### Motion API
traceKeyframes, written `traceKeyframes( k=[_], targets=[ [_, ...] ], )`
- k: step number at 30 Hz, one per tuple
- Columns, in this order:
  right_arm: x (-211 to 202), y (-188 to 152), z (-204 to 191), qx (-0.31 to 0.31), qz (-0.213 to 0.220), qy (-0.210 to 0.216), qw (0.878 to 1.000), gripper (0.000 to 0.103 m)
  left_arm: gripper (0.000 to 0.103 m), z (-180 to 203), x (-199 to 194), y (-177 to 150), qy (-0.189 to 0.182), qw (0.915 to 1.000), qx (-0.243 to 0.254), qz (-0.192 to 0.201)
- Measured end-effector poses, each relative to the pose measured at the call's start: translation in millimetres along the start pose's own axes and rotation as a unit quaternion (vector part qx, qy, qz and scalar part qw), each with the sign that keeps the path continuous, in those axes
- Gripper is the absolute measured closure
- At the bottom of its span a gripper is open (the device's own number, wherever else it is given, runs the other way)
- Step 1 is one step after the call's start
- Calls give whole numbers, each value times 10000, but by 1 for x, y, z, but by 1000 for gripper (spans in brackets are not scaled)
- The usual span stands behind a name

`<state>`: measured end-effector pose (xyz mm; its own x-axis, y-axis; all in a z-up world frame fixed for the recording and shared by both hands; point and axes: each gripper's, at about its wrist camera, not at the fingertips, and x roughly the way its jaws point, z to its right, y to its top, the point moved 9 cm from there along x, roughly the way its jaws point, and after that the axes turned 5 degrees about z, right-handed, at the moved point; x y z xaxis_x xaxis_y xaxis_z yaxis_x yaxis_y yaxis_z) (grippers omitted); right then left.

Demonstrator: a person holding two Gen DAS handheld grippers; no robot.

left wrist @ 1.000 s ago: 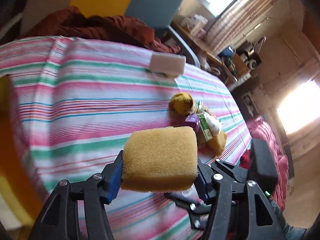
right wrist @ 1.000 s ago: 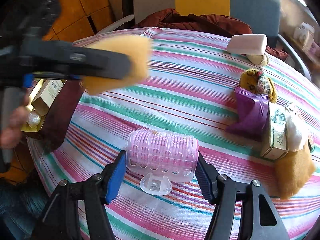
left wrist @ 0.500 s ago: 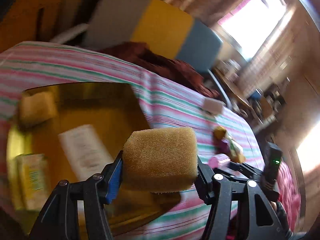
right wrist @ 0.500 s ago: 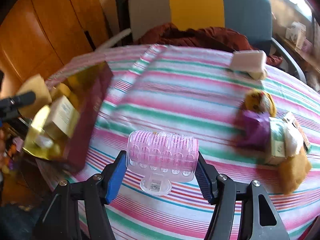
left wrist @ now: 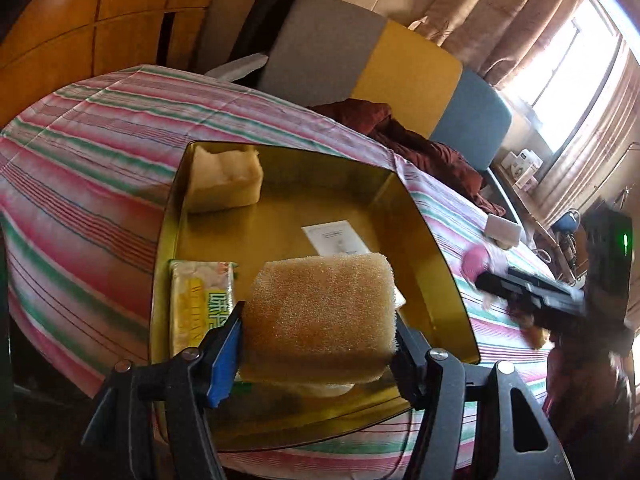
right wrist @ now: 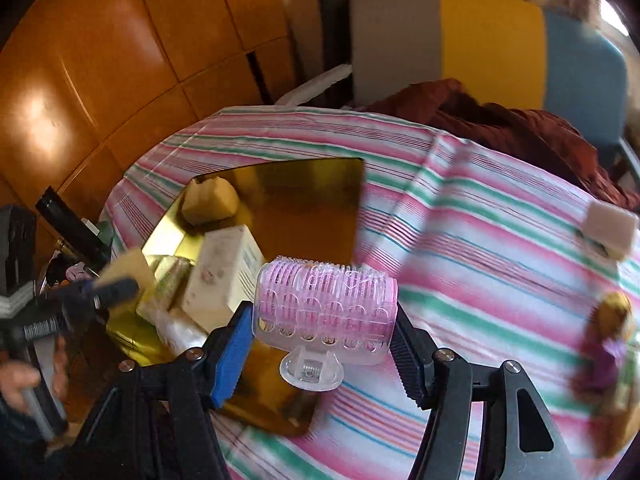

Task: Organize objects
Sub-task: 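Carry the roller and sponge to the gold tray and release both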

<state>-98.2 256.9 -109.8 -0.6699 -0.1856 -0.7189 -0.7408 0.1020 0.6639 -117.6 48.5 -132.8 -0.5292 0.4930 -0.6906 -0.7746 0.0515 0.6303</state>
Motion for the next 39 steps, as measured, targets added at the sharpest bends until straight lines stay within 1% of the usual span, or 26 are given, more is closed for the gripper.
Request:
traceKeyframes(
  k=[2,4,7,10,11,13,17,20,23,27,30,33,35,39],
  targets=[
    [11,14,-7,13,0,1,10000,38,33,-1,3,-2,68,10000,47,-31],
    [23,34,-9,95,98,-109,9998,37,21,-5,4,-5,127,9999,30,-60],
    [35,53,-7,193,195,-282,9992,34,20,-7,3,-7,120,9999,23,-66],
    [34,55,-6,202,224,-334,9990,32,20,-10,-2,-7,214,9997,81,13],
    [33,51,-5,214,225,-360,9989,28,20,-11,-5,-6,262,9996,99,54],
    [30,43,-4,241,188,-354,9989,27,20,-10,-10,-3,293,9994,107,127],
    [24,20,-5,295,102,-312,9990,26,20,-5,-26,7,421,9980,224,417],
    [16,4,-8,320,108,-256,9991,23,20,1,-38,17,633,9949,383,685],
    [10,-6,-14,307,130,-229,9992,22,21,5,-45,20,843,9921,477,803],
    [2,-15,-22,266,190,-214,9992,19,21,5,-49,20,1097,9887,506,888],
    [-2,-20,-26,238,233,-222,9992,18,21,6,-56,21,1321,9841,616,1016],
    [-6,-24,-28,188,270,-267,9991,18,21,10,-61,20,1436,9809,749,1078],
    [-8,-27,-29,207,279,-245,9991,18,21,13,-62,20,1466,9796,833,1093],
    [-14,-29,-28,249,333,-240,9988,18,21,19,-63,18,1432,9797,900,1072]
  ],
)
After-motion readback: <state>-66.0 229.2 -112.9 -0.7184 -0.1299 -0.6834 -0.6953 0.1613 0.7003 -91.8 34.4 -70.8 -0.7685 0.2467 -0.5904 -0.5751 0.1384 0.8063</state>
